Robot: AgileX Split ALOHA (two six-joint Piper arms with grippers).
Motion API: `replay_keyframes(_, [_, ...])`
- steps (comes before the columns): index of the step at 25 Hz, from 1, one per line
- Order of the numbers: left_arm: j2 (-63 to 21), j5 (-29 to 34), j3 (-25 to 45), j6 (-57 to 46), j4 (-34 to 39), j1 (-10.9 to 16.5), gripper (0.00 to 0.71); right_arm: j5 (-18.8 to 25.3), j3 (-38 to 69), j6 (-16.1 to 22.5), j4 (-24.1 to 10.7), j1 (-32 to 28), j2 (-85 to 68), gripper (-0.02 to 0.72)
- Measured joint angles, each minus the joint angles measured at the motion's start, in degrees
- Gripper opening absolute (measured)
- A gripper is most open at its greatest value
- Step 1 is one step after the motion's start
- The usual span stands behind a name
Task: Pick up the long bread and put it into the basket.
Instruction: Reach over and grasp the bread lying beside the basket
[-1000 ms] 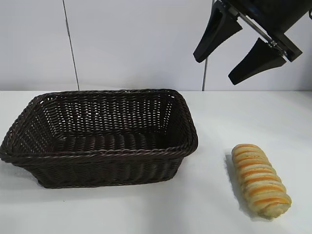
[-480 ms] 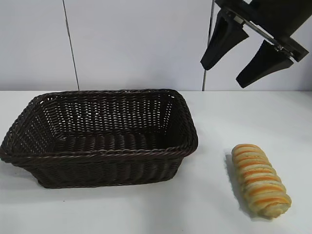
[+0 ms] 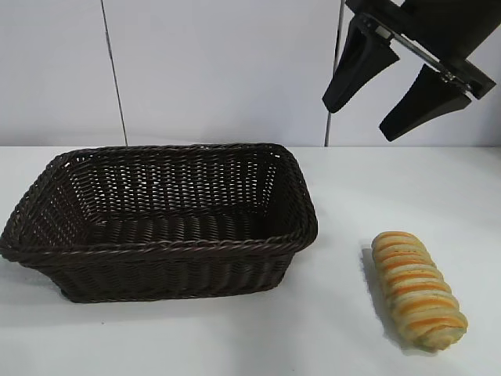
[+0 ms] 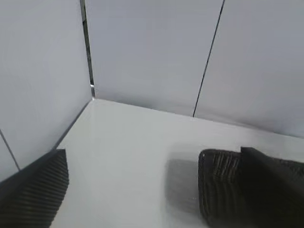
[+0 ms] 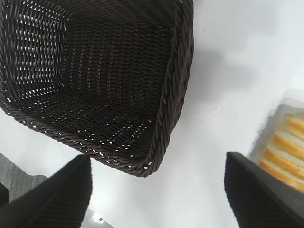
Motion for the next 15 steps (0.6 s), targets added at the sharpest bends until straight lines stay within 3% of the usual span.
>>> replay_keyframes(9, [-0.01,-0.32,9.44,2.18,-1.46,-0.18,0.694,0.26,-0.24,0.05,-0.11,0.00,0.00,0.536])
replay_keyframes(15, [-0.01,-0.51,9.49,2.29,-1.46,-4.82,0.694,0.26,-0.24,0.05,-0.11,0.00,0.00,0.536])
